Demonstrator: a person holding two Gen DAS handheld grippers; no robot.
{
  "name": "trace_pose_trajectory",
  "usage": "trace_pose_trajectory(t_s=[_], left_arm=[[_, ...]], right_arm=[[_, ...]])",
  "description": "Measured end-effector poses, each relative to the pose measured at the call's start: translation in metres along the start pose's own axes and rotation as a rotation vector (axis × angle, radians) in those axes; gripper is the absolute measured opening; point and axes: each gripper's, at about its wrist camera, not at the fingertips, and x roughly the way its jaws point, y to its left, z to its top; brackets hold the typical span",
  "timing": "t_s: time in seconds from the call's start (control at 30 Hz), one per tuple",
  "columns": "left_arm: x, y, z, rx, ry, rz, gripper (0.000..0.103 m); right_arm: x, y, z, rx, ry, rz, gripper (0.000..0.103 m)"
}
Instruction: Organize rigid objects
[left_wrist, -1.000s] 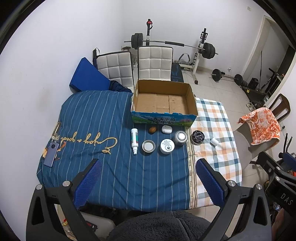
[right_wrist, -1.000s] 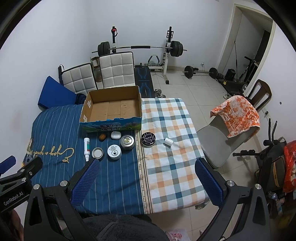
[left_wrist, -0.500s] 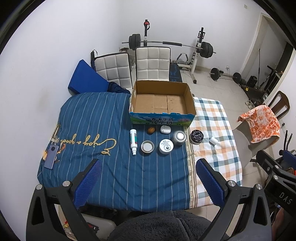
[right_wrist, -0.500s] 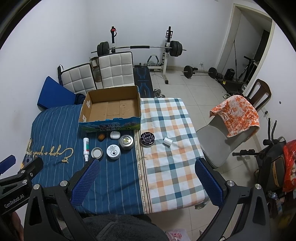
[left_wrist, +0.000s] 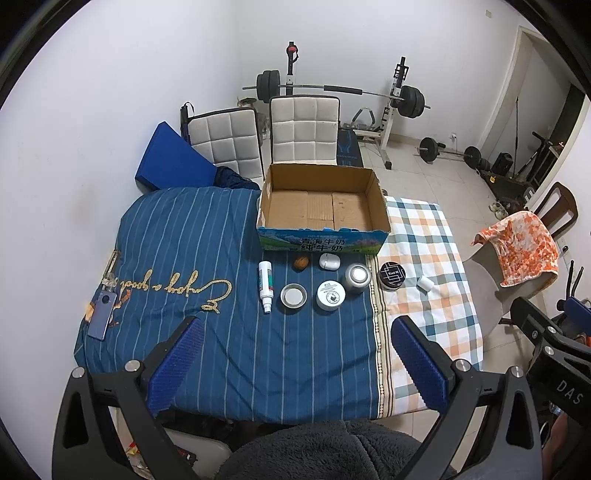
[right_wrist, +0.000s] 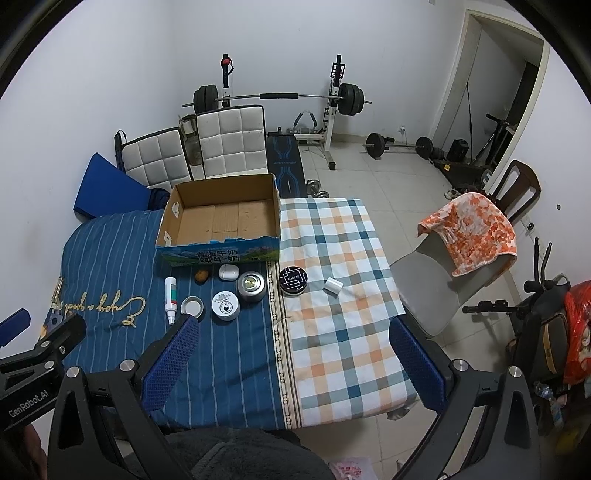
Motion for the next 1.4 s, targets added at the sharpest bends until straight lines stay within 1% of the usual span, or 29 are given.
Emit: trace_pose_trajectory(t_s=[0.17, 0.33, 0.47, 0.7, 1.17, 1.4], left_arm=[[0.000, -0.003, 0.001, -0.002, -0.002, -0.002, 0.103], [-0.001, -0.004, 0.005, -0.001, -0.021, 0.004, 0.103], [-0.006, 0.005, 0.012, 0.002, -0.037, 0.004, 0.103], [-0.009, 0.008, 0.017, 0.002, -0.054, 0.005, 0.103], [-0.009, 0.007, 0.016, 0.005, -0.052, 0.011, 0.103], [0.001, 0.003, 0.013, -0.003, -0.031, 0.012, 0.103]], right_arm=[[0.001, -0.001, 0.002, 0.001, -0.001, -0.002, 0.103], [0.002, 0.000, 0.005, 0.005, -0.008, -0.002, 0.103], [0.001, -0.002, 0.007, 0.002, -0.017, -0.003, 0.103], [-0.004, -0.003, 0.013, 0.004, -0.033, -0.002, 0.103], [-0.006, 0.000, 0.013, -0.001, -0.033, -0.001, 0.103], [-0.001, 0.001, 0.013, 0.004, -0.014, 0.004, 0.103]])
